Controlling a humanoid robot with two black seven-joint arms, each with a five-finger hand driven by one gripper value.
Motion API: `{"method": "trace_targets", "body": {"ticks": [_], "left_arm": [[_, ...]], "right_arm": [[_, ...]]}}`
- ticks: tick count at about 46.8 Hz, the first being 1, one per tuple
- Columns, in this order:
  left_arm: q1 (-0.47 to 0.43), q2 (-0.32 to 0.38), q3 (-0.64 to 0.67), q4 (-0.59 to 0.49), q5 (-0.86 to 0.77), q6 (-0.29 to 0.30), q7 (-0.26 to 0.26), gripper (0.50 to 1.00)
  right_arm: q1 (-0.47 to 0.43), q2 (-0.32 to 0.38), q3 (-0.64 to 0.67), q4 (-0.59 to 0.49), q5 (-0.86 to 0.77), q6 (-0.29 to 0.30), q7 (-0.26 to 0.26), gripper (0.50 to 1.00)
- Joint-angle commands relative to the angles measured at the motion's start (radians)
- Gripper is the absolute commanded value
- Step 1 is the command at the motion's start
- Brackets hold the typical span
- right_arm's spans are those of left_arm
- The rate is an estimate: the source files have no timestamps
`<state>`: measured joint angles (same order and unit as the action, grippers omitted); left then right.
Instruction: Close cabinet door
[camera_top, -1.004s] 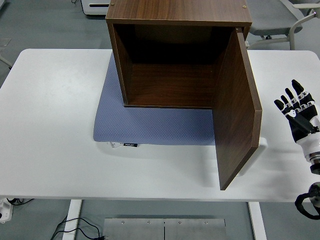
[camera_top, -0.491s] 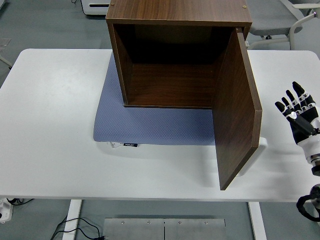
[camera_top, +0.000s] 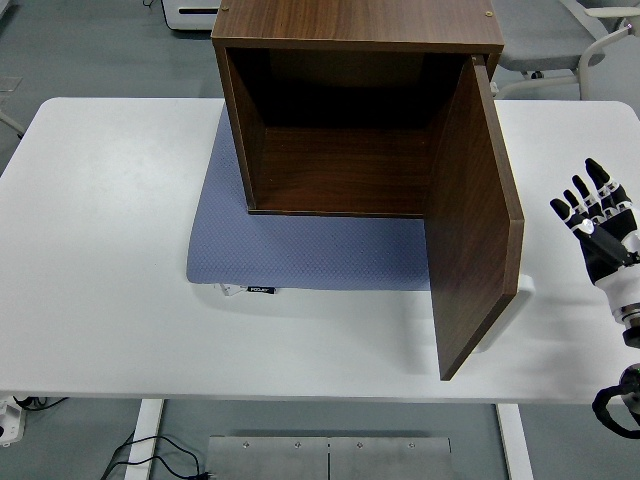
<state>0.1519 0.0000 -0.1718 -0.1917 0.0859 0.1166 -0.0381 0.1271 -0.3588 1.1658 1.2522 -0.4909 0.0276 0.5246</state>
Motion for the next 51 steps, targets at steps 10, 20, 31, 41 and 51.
{"method": "trace_targets", "body": {"ticks": [10, 20, 31, 41, 51], "left_arm": [[0.000, 0.000, 0.000, 0.000, 0.000, 0.000, 0.000, 1.000], [0.000, 0.000, 0.000, 0.000, 0.000, 0.000, 0.000, 1.000], [0.000, 0.000, 0.000, 0.000, 0.000, 0.000, 0.000, 1.000], [0.000, 0.000, 0.000, 0.000, 0.000, 0.000, 0.000, 1.000], [0.000, 0.000, 0.000, 0.000, 0.000, 0.000, 0.000, 1.000]], "right_arm": [[0.002, 0.001, 0.006, -0.001, 0.000, 0.000, 0.000, 1.000], [-0.001, -0.008, 0.018, 0.001, 0.000, 0.000, -0.002, 1.000], [-0.006, -0.040, 0.025, 0.001, 0.000, 0.006, -0.002, 1.000], [-0.012, -0.051, 0.038, 0.003, 0.000, 0.020, -0.003, 1.000], [-0.035, -0.054, 0.040, 0.016, 0.000, 0.067, -0.002, 1.000]]}}
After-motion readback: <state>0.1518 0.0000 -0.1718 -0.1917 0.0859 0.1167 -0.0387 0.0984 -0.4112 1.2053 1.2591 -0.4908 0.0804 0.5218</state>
